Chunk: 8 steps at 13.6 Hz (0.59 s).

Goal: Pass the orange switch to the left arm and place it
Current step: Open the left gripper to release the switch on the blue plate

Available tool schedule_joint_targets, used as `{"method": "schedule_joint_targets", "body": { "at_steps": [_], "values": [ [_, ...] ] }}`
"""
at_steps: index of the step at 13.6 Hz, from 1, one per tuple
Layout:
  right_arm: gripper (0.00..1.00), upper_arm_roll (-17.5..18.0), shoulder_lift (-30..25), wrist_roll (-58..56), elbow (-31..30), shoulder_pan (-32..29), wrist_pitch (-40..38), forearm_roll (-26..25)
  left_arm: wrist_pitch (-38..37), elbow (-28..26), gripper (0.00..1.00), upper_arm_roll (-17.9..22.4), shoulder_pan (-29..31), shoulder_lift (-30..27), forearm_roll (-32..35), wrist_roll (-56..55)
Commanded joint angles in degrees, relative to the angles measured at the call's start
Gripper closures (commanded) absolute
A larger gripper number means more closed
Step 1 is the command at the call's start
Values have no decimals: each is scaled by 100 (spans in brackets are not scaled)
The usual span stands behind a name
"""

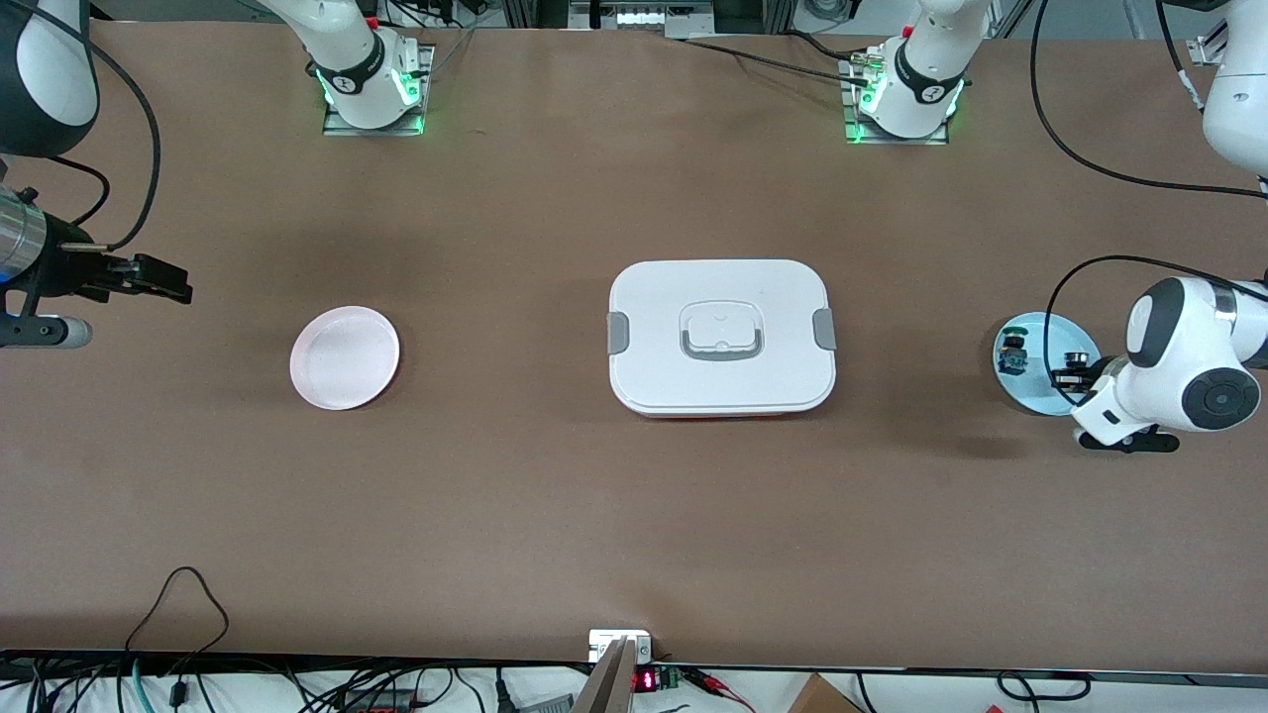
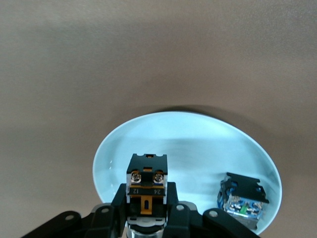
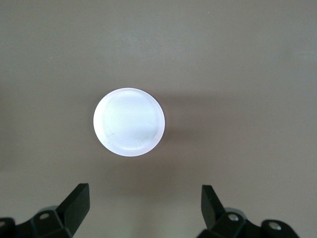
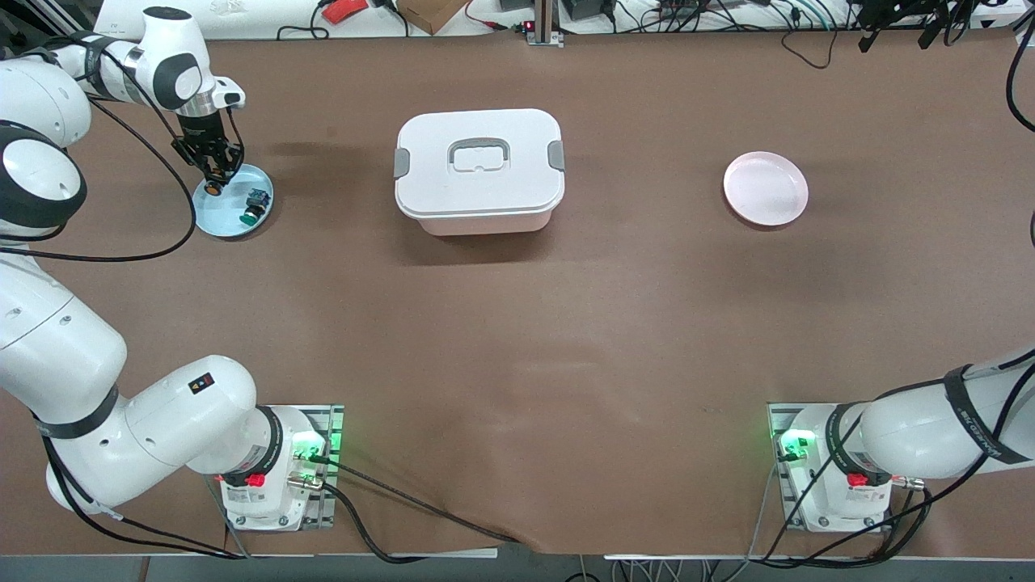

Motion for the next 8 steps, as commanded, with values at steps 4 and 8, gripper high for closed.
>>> {"method": "schedule_joint_targets", "body": {
  "at_steps": [4, 8],
  "values": [
    [0, 71, -292, -10, 56, -18, 25, 181, 146, 37, 53, 11, 31, 142, 182, -92],
    [0, 63, -301, -63, 259, -9, -1, 173, 164, 107, 0, -51, 110, 72, 130, -31]
  ]
}}
